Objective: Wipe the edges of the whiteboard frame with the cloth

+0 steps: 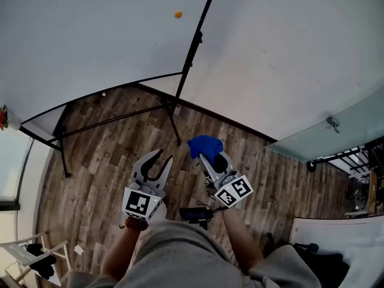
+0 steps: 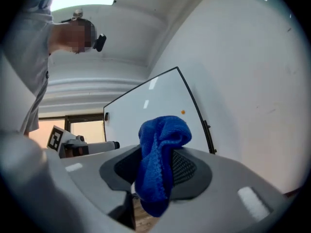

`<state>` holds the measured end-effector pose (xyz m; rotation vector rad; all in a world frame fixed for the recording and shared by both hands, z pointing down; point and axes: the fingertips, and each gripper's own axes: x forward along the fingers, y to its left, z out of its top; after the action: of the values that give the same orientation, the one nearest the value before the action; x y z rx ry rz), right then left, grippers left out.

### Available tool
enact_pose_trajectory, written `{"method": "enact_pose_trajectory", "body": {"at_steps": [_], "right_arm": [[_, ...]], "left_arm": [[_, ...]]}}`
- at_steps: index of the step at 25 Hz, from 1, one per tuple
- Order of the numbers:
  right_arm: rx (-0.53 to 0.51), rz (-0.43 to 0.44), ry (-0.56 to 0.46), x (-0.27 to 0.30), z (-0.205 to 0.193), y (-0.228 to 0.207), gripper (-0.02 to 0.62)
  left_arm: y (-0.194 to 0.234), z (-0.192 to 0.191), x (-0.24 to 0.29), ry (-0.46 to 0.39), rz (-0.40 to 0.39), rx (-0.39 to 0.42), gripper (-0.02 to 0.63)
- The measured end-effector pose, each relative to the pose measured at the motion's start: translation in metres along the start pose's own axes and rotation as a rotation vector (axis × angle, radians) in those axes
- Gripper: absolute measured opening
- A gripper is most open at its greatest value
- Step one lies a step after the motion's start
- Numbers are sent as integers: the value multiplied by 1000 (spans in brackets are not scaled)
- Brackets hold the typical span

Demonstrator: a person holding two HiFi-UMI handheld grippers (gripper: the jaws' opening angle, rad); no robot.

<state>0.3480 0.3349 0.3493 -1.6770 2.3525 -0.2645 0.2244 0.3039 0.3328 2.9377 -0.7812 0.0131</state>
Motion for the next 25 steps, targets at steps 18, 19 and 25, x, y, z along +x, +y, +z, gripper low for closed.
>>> {"method": "enact_pose_trajectory", "body": {"at_steps": [18,19,25], "right_arm": [[-55,194,188,165,-65,-104,173],[-44,199,194,172,-70,-116,173],[103,217,194,220,-96,-196,173]], "left_arm": [[93,-26,88,41,-65,-82,107],[95,-27,96,39,-73,-106,107],[132,-25,161,65,-36,-135,107]]}}
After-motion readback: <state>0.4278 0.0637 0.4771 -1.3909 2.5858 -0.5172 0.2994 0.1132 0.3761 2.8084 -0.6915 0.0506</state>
